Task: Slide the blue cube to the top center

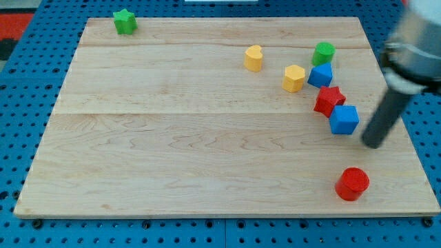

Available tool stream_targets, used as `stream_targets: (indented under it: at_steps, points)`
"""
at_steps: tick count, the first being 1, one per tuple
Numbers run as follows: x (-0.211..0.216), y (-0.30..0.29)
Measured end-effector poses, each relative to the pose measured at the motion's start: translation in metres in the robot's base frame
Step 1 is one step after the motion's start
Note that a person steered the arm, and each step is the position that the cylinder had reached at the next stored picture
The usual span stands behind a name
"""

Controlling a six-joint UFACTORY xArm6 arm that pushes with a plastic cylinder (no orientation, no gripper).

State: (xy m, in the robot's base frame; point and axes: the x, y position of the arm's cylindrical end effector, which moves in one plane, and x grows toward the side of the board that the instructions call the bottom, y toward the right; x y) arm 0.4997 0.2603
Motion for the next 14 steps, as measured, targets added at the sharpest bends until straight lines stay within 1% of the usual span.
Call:
stream_targets:
  at_steps: [1,2,3,4,6,7,8,9,10,11,12,14]
  points:
    - [-0.036,-0.018]
    - [-0.014,-0.119]
    - [-0.005,-0.222]
    - [0.024,-0.237]
    - [-0.091,-0.333]
    - [-0.098,-0.356]
    - [-0.136,-0.359]
    - [-0.192,-0.334]
    - [-0.229,-0.309]
    - [-0.214,-0.282]
    - [-0.185,-0.282]
    - [-0.205,-0.235]
